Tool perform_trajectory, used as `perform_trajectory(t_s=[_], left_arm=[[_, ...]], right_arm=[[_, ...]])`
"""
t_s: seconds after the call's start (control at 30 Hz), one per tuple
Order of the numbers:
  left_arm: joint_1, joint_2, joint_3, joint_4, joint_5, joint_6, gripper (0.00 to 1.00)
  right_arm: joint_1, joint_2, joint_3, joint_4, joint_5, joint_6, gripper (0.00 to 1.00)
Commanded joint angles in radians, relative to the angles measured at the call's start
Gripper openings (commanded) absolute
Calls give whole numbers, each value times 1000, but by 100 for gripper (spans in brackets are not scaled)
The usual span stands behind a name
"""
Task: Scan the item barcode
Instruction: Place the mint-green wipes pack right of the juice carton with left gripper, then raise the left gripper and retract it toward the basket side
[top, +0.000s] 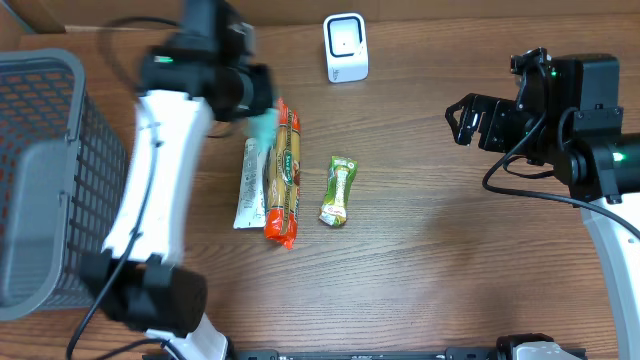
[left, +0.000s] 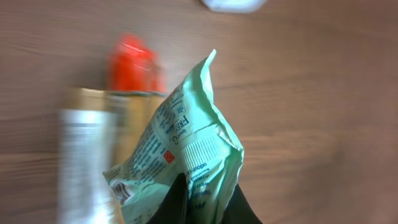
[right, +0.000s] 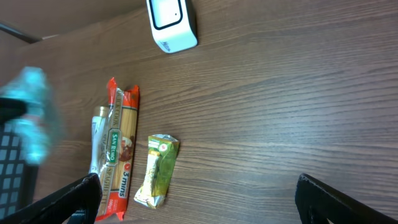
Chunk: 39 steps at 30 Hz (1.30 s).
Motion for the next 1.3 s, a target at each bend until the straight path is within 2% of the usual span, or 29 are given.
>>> perform_trajectory(t_s=[0.0, 0.13, 0.17, 0.37, 0.4, 0.43, 0.5, 0.6, 0.77, 0.87, 0.97, 1.0, 1.1, 1.27], left_arm=[[-98, 66, -66, 99, 166, -158, 4], [-188, 161, -71, 135, 177, -333, 4], [-232, 195, -71, 136, 176, -447, 4], [-311, 210, -71, 142, 95, -600, 4], [-312, 210, -71, 152, 95, -599, 22], [-312, 210, -71, 159, 96, -597, 32], [-311, 210, -70, 173, 97, -579, 57], [-301, 204, -59, 185, 95, -562, 75], [-237, 133, 18, 183, 57, -450, 78], [-203, 56, 91, 157, -19, -358, 80], [-183, -42, 165, 87, -134, -192, 90], [-179, -76, 182, 60, -161, -125, 100], [-171, -169, 190, -11, -224, 46, 100], [-159, -227, 190, -187, -407, 59, 100]], right_arm=[[6, 0, 27, -2, 3, -1, 100], [6, 0, 27, -3, 3, -1, 100], [6, 0, 27, -3, 3, -1, 100], [6, 0, 27, -3, 3, -1, 100], [6, 0, 27, -4, 3, -1, 100], [6, 0, 27, -4, 3, -1, 100], [6, 0, 27, -4, 3, -1, 100], [6, 0, 27, -6, 3, -1, 100], [6, 0, 27, -22, 3, -2, 100], [6, 10, 27, -27, 3, -2, 100], [6, 37, 27, -35, 2, -2, 100], [6, 53, 27, -39, 1, -4, 100], [6, 102, 27, -51, -62, -65, 100], [6, 156, 27, -51, -77, -66, 100]])
